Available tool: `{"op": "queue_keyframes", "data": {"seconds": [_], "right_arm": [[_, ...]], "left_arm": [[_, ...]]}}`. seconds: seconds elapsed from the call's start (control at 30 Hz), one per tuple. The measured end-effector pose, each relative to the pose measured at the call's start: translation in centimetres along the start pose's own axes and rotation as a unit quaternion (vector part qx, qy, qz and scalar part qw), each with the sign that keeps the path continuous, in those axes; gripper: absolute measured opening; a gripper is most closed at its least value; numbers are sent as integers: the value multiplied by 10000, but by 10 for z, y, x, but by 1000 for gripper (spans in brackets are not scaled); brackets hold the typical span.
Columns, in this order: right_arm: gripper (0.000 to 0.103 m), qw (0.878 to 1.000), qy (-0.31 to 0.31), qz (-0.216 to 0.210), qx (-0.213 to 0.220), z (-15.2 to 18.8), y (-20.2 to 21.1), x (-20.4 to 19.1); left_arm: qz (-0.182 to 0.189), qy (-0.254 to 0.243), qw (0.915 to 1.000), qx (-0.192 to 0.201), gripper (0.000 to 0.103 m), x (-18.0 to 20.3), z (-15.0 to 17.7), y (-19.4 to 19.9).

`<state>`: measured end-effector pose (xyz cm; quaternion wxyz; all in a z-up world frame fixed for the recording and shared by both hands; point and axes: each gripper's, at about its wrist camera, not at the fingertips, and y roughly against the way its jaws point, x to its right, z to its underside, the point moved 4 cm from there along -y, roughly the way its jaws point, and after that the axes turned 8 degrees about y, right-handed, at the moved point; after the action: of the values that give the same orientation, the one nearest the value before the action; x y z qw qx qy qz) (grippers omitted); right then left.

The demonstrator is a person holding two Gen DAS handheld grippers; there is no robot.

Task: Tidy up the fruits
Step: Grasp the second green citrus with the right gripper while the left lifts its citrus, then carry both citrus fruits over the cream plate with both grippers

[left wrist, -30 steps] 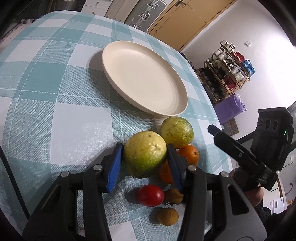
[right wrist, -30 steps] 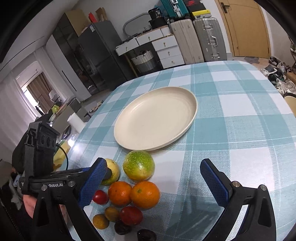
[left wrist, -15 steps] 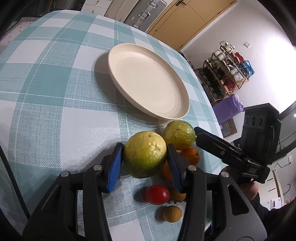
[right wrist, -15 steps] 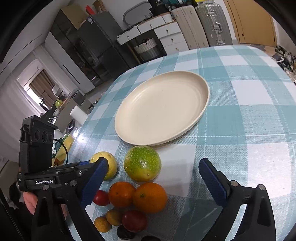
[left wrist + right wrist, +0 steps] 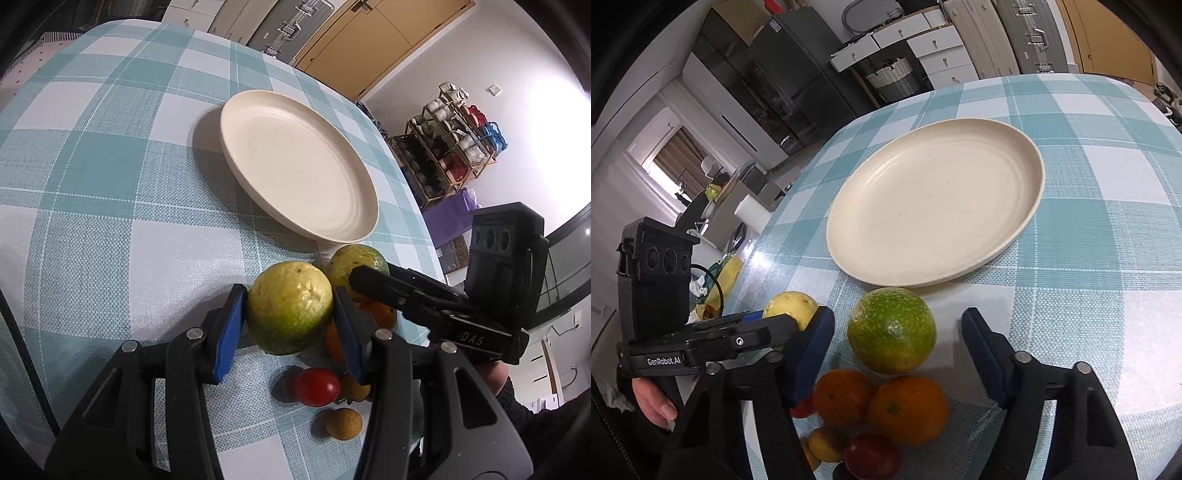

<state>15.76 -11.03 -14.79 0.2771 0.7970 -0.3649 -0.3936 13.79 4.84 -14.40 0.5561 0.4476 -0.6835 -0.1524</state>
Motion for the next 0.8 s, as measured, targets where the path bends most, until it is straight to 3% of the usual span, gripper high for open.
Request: {"op": "queue_keyframes", "data": {"seconds": [0.17, 0.43, 0.8], "right_arm": [[51, 9999, 89, -15, -108, 1, -5, -4], [50, 9999, 98, -49, -67, 2, -4, -3], [50, 9989, 86, -168, 433, -13, 29, -6]], "left_arm": [[-34, -7, 10000, 31, 44, 0, -2, 2], [-84, -63, 9999, 135, 44, 5, -7, 9], [119, 48, 9993, 348, 44, 23, -32, 17]]}}
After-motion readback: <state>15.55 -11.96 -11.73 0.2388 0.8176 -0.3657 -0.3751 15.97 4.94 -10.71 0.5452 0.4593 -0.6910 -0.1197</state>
